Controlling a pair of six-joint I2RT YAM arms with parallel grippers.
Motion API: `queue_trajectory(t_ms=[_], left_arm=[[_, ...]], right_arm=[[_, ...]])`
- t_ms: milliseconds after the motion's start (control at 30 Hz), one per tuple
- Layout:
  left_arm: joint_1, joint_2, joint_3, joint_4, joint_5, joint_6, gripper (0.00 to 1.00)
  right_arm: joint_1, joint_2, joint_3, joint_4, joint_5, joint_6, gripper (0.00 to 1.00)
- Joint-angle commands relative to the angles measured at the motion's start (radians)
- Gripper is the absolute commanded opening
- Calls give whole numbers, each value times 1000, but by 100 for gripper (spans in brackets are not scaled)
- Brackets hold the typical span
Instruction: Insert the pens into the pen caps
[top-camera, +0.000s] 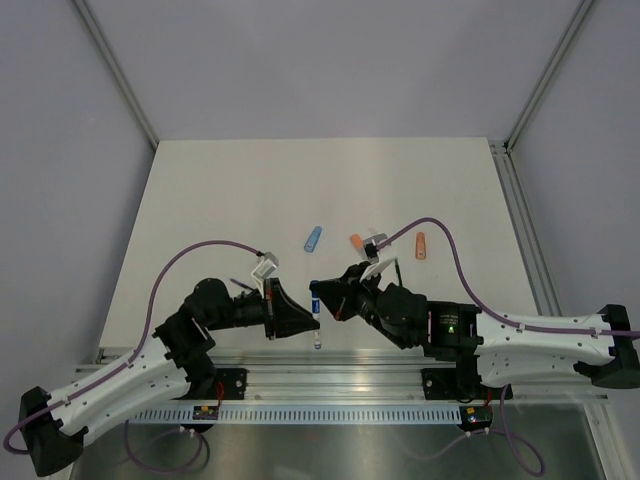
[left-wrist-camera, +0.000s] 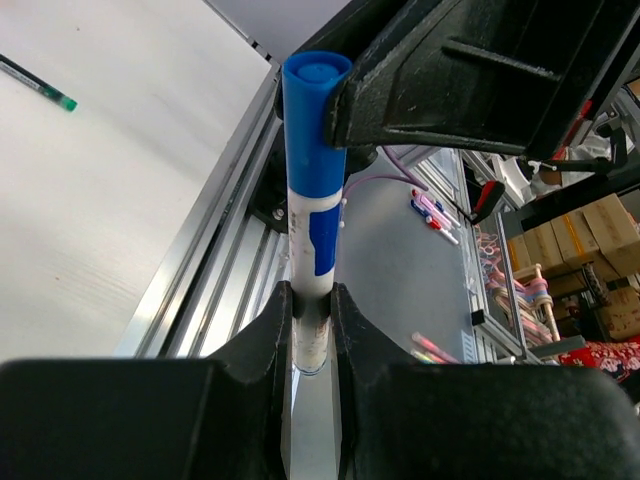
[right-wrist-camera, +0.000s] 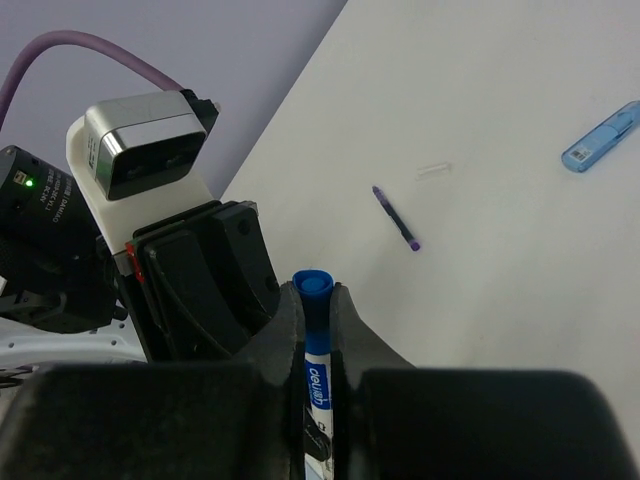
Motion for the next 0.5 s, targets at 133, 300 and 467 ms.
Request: queue_trajectory(t_ms=[133, 300, 467], left_arm=[[4, -12, 2, 165, -122, 11, 0], [4, -1, -6, 173, -110, 7, 0], [4, -1, -7, 172, -105, 2, 0]], right_arm=[[-12, 19, 41, -16, -160, 47, 30], [-16, -6, 36, -30, -142, 48, 41], [-26, -20, 30, -33, -143, 47, 33]])
